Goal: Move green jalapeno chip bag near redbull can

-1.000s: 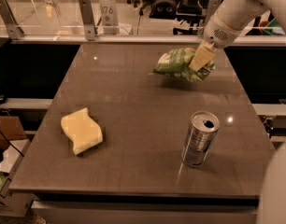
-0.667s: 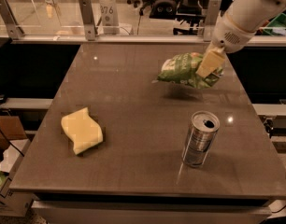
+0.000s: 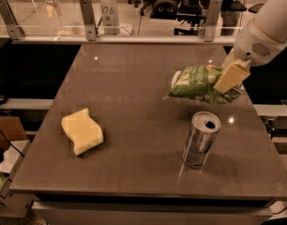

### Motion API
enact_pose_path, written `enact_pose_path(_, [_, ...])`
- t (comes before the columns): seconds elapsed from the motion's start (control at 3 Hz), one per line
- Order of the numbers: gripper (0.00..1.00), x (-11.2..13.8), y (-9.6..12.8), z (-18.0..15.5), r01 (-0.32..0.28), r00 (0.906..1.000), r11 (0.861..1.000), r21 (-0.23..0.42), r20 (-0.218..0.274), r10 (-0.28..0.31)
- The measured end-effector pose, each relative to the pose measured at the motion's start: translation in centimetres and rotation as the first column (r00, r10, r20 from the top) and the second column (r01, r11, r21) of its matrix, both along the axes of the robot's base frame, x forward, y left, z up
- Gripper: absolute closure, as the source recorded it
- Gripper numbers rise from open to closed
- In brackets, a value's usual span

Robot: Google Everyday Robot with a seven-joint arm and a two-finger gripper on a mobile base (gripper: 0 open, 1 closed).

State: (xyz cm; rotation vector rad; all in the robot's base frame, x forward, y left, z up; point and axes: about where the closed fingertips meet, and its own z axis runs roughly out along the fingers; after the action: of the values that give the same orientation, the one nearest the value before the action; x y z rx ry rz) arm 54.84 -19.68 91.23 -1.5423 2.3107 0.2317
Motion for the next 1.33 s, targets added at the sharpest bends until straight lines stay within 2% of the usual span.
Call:
enact_pose_path(0.67, [1.0, -5.2, -0.5, -0.4, -0.037, 0.9991, 0.999, 0.014, -0.021, 0.038])
enact_pose_path(1.0, [0.84, -6.5, -0.4, -1.4, -0.045, 0.998, 0.999, 0.019, -0.043, 0.046])
enact_pose_path(1.33, [0.59, -7.4, -0.2, -2.2, -0.054, 0.9964, 0.998, 0.028, -0.064, 0.056])
